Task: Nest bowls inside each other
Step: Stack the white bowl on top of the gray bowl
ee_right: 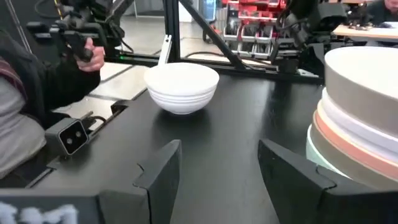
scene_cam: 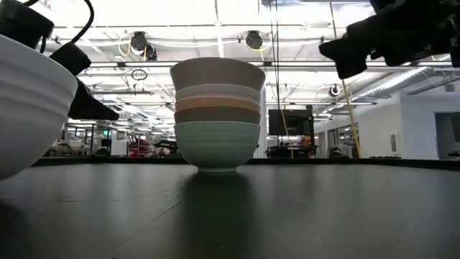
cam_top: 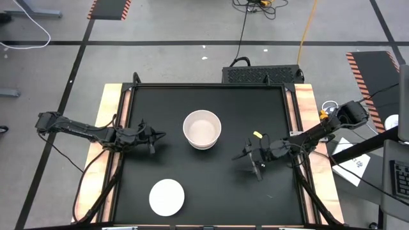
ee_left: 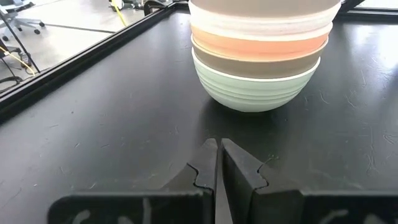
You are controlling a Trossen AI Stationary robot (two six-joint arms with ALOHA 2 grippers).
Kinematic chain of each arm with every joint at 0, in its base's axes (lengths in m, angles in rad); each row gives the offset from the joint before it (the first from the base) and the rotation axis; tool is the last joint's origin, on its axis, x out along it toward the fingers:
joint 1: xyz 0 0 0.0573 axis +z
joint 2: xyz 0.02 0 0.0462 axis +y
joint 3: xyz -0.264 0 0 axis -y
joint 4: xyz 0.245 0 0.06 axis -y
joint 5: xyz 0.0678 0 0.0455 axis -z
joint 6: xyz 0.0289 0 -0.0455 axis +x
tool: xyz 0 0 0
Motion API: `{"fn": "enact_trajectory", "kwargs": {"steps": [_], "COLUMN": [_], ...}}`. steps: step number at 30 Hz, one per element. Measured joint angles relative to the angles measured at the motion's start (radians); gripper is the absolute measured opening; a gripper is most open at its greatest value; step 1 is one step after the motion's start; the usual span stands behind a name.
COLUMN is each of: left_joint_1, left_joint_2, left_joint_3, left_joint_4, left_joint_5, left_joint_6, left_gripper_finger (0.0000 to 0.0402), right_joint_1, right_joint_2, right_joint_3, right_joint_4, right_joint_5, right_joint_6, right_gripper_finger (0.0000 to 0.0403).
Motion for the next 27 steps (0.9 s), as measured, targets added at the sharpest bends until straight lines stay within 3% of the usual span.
{"fn": "enact_trajectory", "kwargs": {"steps": [7,14,18,27], "left_joint_1": [0.000,0.000,0.000,0.000], "left_joint_2": [0.000,0.000,0.000,0.000], "left_joint_3": [0.000,0.000,0.000,0.000], "left_joint_4": [0.011,0.021,0.029,0.019], "left_joint_5": [0.000,0.001,0.016,0.026], "left_joint_6": [0.000,-0.001,-0.001,0.012], "left_gripper_finger": [0.0026,0.0026,0.0026,0.0026], "right_joint_1": [0.000,0.000,0.000,0.000], "right_joint_2": [-0.122,-0.183,-0.185,-0.184], "right_joint_3": [-0.133,-0.273,-0.316,-0.317], "right_joint_4": [0.107,0.147,0.216,0.154], "right_joint_5": [0.002,0.176,0.180,0.201], "right_joint_6": [0.030,0.094,0.099,0.090], "right_gripper_finger": [0.0204,0.0203,0.0203,0.0203]}}
